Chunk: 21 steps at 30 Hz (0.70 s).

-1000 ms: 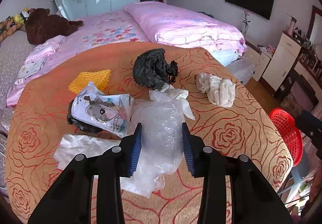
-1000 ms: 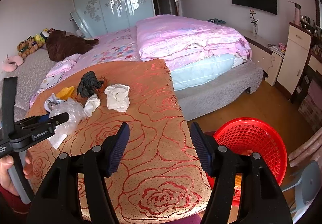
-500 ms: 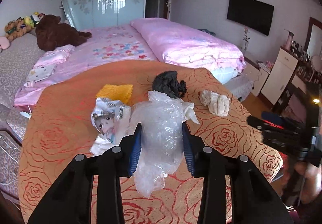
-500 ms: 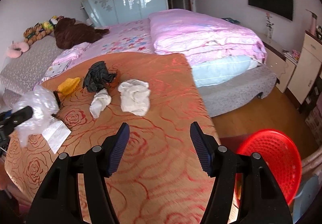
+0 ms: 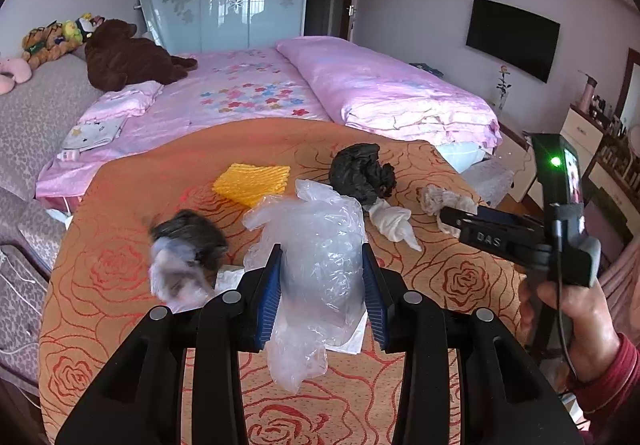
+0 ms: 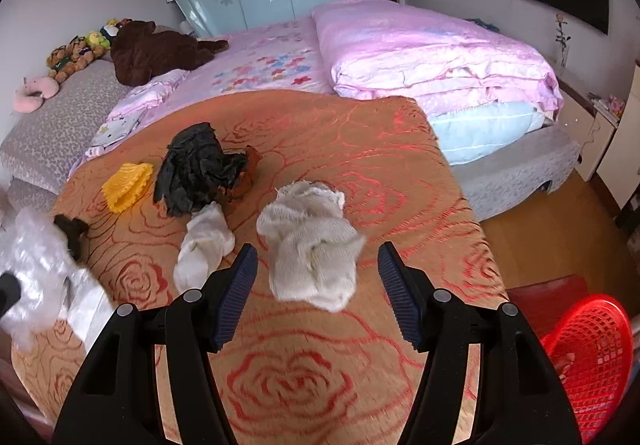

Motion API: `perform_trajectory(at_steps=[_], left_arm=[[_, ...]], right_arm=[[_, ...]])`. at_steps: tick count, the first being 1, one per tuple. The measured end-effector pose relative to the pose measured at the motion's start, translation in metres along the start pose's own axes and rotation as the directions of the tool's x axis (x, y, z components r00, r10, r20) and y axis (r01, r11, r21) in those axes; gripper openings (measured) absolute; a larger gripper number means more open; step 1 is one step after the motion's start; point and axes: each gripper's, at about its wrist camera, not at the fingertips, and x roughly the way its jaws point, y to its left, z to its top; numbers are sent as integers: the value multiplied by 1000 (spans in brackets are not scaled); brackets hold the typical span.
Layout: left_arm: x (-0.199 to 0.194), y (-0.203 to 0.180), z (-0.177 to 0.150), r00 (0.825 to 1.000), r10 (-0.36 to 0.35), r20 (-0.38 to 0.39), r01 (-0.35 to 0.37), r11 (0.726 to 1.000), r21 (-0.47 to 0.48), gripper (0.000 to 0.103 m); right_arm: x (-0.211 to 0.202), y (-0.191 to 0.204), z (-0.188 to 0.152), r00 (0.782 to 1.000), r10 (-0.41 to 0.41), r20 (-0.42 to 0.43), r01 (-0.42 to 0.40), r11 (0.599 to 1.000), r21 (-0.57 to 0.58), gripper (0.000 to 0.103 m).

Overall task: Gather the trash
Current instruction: 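Grasp the clear plastic bag with the left tool while the right tool grasps the white mesh cloth, then carry the plastic bag and white mesh cloth over the red wastebasket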

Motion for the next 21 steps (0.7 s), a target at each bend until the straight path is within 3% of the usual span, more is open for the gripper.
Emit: perform_trajectory(at_steps=[5, 9, 14, 21], left_arm=[[3, 4, -1, 1000, 5, -8, -5, 1000, -9, 36], [5, 5, -2, 1000, 13, -14, -13, 1000, -10, 36], [7, 5, -2, 1000, 19, -14, -19, 1000, -14, 36], [7, 5, -2, 1000, 26, -9, -27, 1000, -16, 36]], right_arm=[[14, 8, 7, 1000, -14, -5, 14, 999, -32, 61], [20, 10, 9, 1000, -21, -13, 20, 999, -48, 45], [20, 11, 6, 1000, -28, -14, 27, 997, -75, 34], [-2, 9, -1, 1000, -13, 21, 14, 998, -63, 31]])
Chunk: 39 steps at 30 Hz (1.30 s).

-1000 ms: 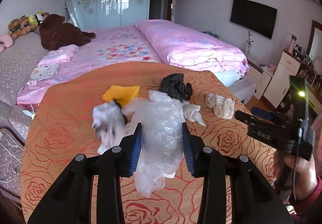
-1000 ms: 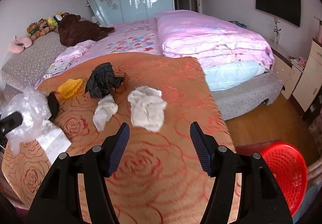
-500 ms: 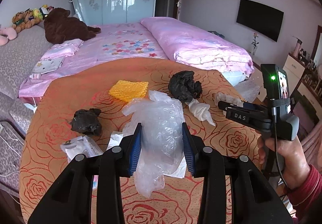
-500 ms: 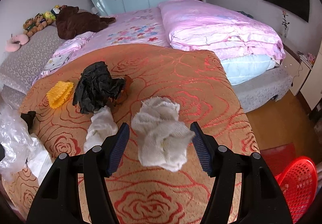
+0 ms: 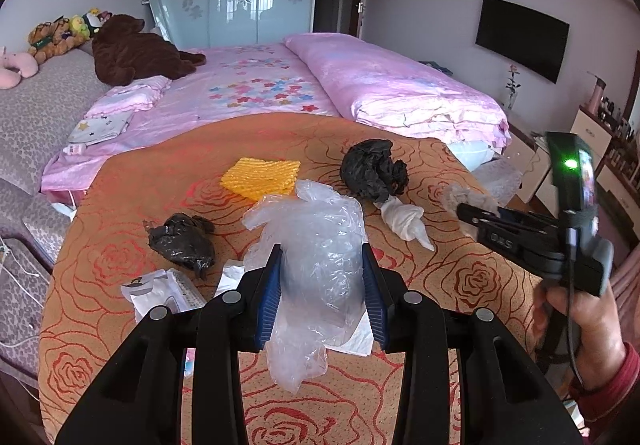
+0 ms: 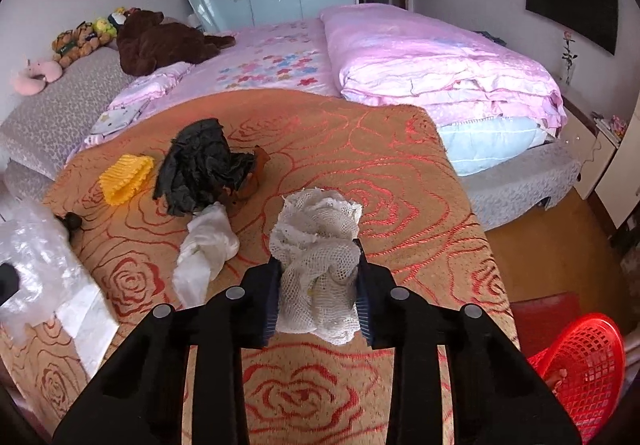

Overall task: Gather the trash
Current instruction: 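Carry the plastic bag and white mesh cloth over the red wastebasket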

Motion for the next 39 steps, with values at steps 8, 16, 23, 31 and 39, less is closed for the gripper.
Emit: perform_trajectory(at_steps=[8, 16, 23, 31, 39], left_arm=[[-3, -5, 1, 1000, -6, 9, 6, 1000, -7, 36], [-7, -14, 5, 1000, -14, 21, 14, 1000, -9, 36], [-13, -32, 11, 999, -31, 36, 30, 999, 15, 36], [-16, -63, 18, 996, -70, 50, 66, 995, 72, 36], [-11, -89, 21, 994, -100, 44, 95, 989, 115, 36]], right_arm=[[-50, -5, -21, 999, 15, 35, -17, 999, 39, 31], [-98, -15, -31, 993, -21, 115, 13, 997, 70, 31], [-136, -23, -31, 983, -40, 179, 25, 996, 86, 31], [-161, -38, -33, 975, -80, 207, 58, 992, 113, 31], [-176, -54, -37, 968, -119, 223, 91, 987, 129, 31]])
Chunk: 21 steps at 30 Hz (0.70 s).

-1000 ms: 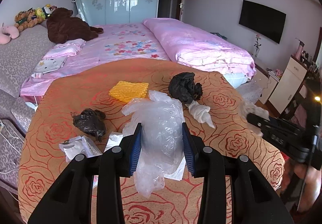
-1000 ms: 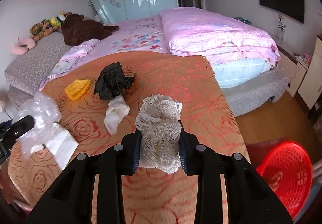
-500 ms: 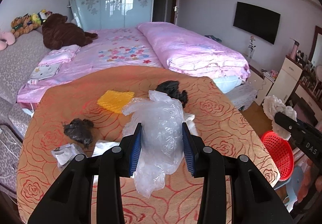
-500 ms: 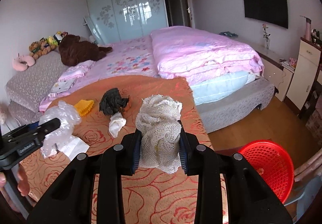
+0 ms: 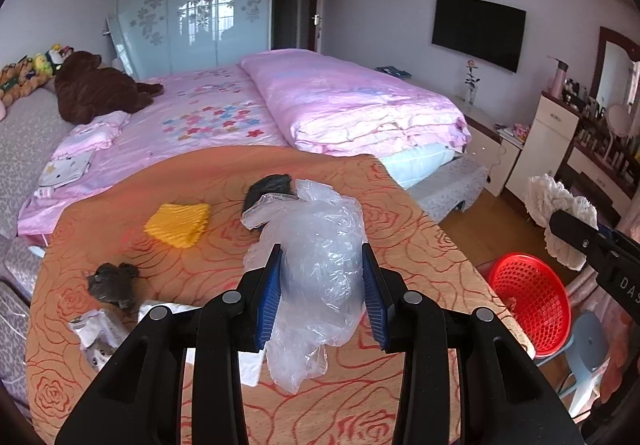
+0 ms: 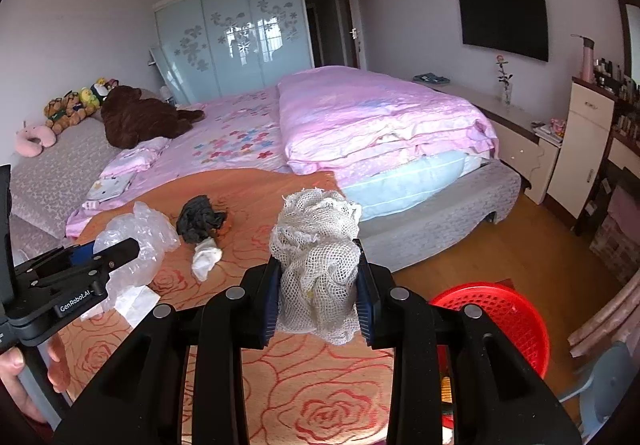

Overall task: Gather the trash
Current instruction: 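Carry the plastic bag and white mesh cloth over the red wastebasket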

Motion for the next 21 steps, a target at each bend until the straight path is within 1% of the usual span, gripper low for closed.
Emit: perform_trajectory(at_steps=[11, 21], left_arm=[[6, -35, 2, 999, -49, -7, 49, 997, 52, 36], [17, -68, 2, 993, -108, -42, 112, 989, 98, 36]], right_arm=[[-13, -23, -3, 998, -63, 8, 63, 998, 24, 31], [-23, -54, -9, 992, -126, 10, 126, 990, 66, 31]])
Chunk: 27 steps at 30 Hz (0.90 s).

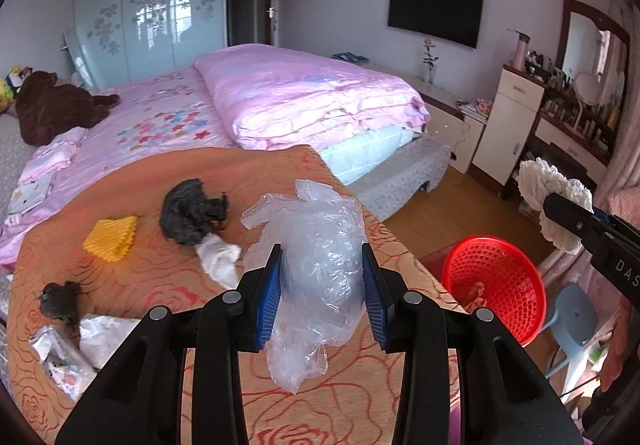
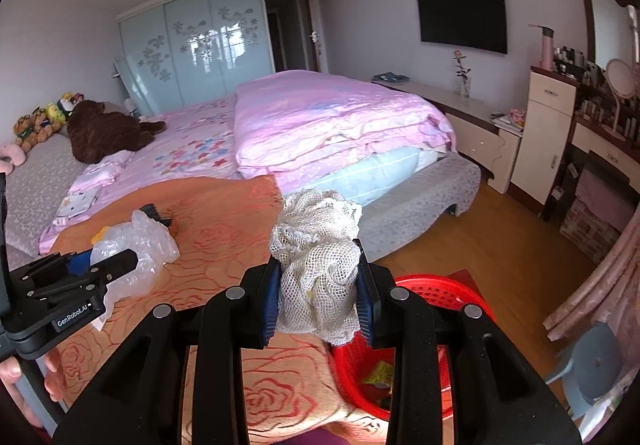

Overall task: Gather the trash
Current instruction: 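Carry the plastic bag and white mesh cloth over the red wastebasket, then open both tools to drop the bag and mesh cloth into the wastebasket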

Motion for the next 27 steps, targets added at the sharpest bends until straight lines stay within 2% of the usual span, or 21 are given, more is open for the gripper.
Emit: perform_trajectory(at_steps=[18, 27], left_arm=[[35, -74, 9, 994, -101, -50, 106, 988, 110, 36], [62, -122, 4, 978, -175, -110, 192, 966, 172, 36]], right_arm=[[1, -62, -15, 992, -123, -26, 125, 988, 90, 31], [7, -97, -29, 979, -195, -57, 201, 970, 135, 31]])
